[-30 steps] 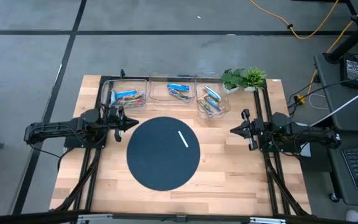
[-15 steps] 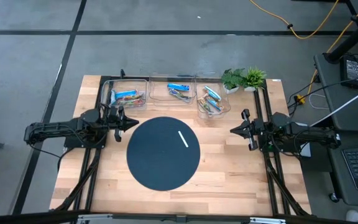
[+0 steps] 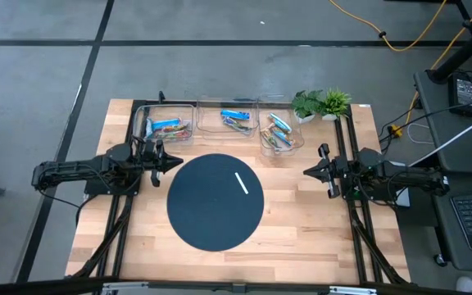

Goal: Pick and place Granola Bars by type
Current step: Return to Home Position

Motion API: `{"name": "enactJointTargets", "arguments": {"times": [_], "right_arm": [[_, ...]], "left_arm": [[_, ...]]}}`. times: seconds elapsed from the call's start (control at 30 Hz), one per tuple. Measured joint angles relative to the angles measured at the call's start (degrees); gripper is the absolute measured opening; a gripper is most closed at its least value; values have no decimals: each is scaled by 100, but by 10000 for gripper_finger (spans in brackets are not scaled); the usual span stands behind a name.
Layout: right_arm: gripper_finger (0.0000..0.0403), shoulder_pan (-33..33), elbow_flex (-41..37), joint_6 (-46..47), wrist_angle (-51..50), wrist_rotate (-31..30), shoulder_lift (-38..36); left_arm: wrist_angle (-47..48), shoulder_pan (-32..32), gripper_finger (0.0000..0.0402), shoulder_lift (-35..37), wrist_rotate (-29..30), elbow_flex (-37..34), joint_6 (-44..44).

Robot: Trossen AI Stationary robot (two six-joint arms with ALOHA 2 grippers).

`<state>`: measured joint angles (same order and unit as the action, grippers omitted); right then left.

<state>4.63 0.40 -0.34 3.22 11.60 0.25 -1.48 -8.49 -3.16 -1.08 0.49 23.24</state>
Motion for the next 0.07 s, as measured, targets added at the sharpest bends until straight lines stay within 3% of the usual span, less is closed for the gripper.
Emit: {"name": "enactJointTargets", "arguments": {"times": [0.07], "right_arm": [[14,2,0,5,-1,0,0]], "left_arm": [[0,0,4,0,0,0,0]]}}
